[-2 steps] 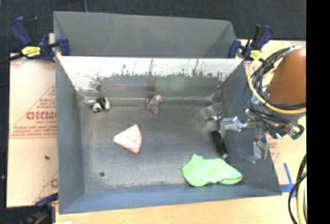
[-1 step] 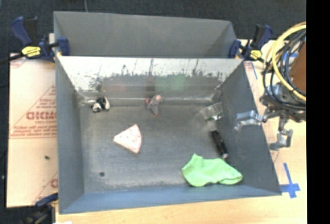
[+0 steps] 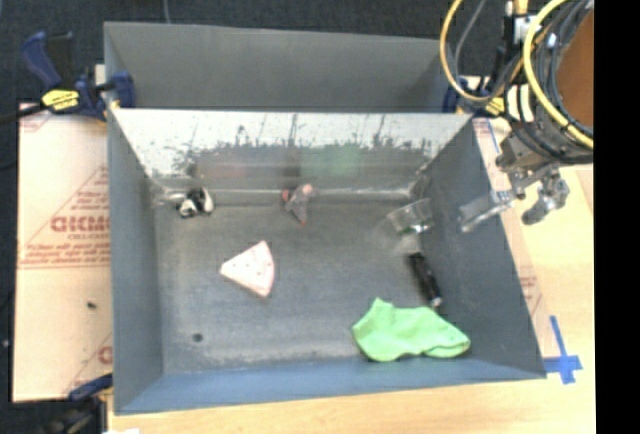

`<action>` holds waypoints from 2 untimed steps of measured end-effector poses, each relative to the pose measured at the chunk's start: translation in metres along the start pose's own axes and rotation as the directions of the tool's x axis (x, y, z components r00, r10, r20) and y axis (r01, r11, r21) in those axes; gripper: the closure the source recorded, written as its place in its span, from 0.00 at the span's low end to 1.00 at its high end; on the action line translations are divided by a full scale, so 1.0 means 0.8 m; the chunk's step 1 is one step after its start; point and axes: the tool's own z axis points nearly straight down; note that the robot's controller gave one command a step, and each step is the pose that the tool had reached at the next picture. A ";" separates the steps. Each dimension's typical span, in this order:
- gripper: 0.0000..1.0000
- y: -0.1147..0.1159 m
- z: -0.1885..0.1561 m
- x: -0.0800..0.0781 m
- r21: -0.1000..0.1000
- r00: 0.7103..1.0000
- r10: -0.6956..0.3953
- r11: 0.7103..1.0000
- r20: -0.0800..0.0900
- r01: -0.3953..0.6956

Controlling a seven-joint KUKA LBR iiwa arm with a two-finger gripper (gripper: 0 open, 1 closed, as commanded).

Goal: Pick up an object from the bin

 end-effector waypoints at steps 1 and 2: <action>0.00 0.093 0.086 -0.043 -0.003 0.955 -0.297 0.955 0.004 0.297; 0.00 0.058 0.130 -0.142 -0.003 0.967 -0.254 0.967 0.009 0.254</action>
Offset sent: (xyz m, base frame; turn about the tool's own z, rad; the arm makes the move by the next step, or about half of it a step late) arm -0.0759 0.0260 -0.0680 -0.3049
